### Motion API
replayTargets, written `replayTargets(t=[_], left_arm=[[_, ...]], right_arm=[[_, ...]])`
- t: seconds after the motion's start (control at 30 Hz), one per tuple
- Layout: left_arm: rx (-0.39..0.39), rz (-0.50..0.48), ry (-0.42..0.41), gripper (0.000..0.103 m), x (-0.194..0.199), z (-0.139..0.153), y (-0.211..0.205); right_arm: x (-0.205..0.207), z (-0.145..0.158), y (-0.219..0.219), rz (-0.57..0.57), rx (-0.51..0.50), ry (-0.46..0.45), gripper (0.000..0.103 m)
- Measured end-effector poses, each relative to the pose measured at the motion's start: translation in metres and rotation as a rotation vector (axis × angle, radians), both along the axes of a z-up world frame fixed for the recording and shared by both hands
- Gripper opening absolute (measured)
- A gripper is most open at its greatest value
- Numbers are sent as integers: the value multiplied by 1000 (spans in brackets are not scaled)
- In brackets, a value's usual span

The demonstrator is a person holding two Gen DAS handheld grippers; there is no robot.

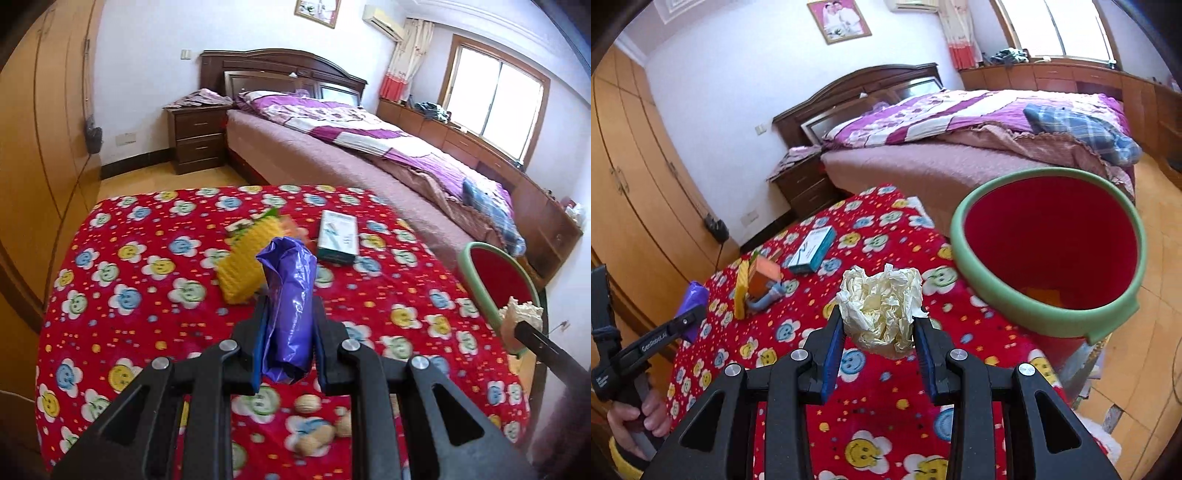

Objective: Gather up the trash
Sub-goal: 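Carry the purple bag and tissue in both grippers over the red bucket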

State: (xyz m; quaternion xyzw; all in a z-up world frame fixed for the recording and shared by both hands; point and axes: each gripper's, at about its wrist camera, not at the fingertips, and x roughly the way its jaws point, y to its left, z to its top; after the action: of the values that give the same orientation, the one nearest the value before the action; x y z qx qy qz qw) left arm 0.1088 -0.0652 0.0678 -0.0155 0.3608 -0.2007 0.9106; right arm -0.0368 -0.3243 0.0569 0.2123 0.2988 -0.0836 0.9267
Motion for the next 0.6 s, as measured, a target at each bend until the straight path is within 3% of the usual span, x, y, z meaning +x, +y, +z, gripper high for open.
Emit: replayTargets(t=[0.2, 0.6], left_arm=[[-37, -63, 14, 21, -10, 11, -25], [-31, -154, 24, 21, -22, 23, -84]], right_arm=[[-11, 5, -18, -41, 1, -18, 36], [-28, 7, -60, -115, 13, -53, 36]])
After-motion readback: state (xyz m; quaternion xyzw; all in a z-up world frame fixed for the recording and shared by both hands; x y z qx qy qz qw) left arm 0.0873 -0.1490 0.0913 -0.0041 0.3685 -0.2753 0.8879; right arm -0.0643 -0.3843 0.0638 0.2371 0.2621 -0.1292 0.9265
